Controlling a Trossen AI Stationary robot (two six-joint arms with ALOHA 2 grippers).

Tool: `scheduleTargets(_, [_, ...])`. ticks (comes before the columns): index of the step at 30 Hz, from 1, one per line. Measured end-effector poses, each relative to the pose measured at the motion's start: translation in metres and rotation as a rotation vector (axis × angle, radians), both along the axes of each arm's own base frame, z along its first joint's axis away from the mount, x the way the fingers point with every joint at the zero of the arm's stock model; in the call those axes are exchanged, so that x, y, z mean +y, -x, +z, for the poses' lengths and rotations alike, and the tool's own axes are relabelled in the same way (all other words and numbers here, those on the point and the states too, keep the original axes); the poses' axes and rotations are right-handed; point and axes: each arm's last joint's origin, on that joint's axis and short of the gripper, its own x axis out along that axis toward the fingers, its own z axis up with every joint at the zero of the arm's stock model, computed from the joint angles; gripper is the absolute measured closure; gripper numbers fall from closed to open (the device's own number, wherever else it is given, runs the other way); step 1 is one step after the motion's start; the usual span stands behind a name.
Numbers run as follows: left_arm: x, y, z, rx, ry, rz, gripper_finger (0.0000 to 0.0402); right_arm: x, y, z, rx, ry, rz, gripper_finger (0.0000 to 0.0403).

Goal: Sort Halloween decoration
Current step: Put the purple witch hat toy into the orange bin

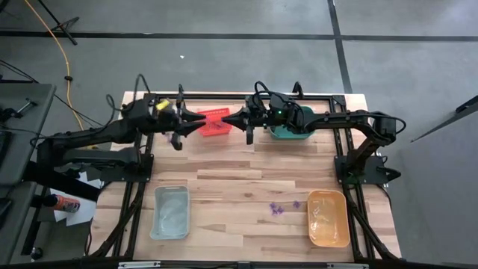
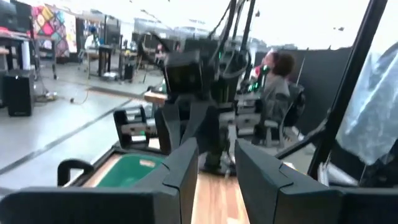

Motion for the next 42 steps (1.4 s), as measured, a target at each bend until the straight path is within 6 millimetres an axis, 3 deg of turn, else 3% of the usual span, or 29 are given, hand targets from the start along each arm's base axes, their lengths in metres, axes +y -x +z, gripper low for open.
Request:
scheduleTargets(7, [0.004, 0.018, 0.011, -0.07, 0.002, 0.024, 0.0307, -0.005, -0.005, -0.002, 0.021, -0.009, -0.134, 0.0403])
scheduleTargets(13, [0.005, 0.018, 0.011, -0.076, 0.078, 0.02, 0.0307, -0.033, -0.046, -0.011, 0.263, -0.022, -0.219, 0.0403])
scheduleTargets(18, [0.005, 0.018, 0.011, -0.08, 0.107, 0.017, 0.0307, -0.066, -0.081, -0.049, 0.542, -0.038, -0.31, 0.0403])
scheduleTargets(22, [0.004, 0.02, 0.015, -0.124, 0.14, 0.006, 0.0307, -0.086, -0.096, -0.082, 0.655, -0.175, -0.365, 0.0403])
scheduleTargets(29, [0.004, 0.02, 0.017, -0.146, 0.142, 0.003, 0.0307, -0.104, -0.108, -0.12, 0.721, -0.384, -0.434, 0.0403])
scheduleTargets(37, [0.004, 0.02, 0.017, -0.146, 0.142, 0.004, 0.0307, -0.103, -0.109, -0.128, 0.734, -0.471, -0.434, 0.0399])
scheduleTargets(42, [0.004, 0.02, 0.017, -0.146, 0.141, 0.004, 0.0307, -0.107, -0.107, -0.128, 0.735, -0.505, -0.422, 0.0341])
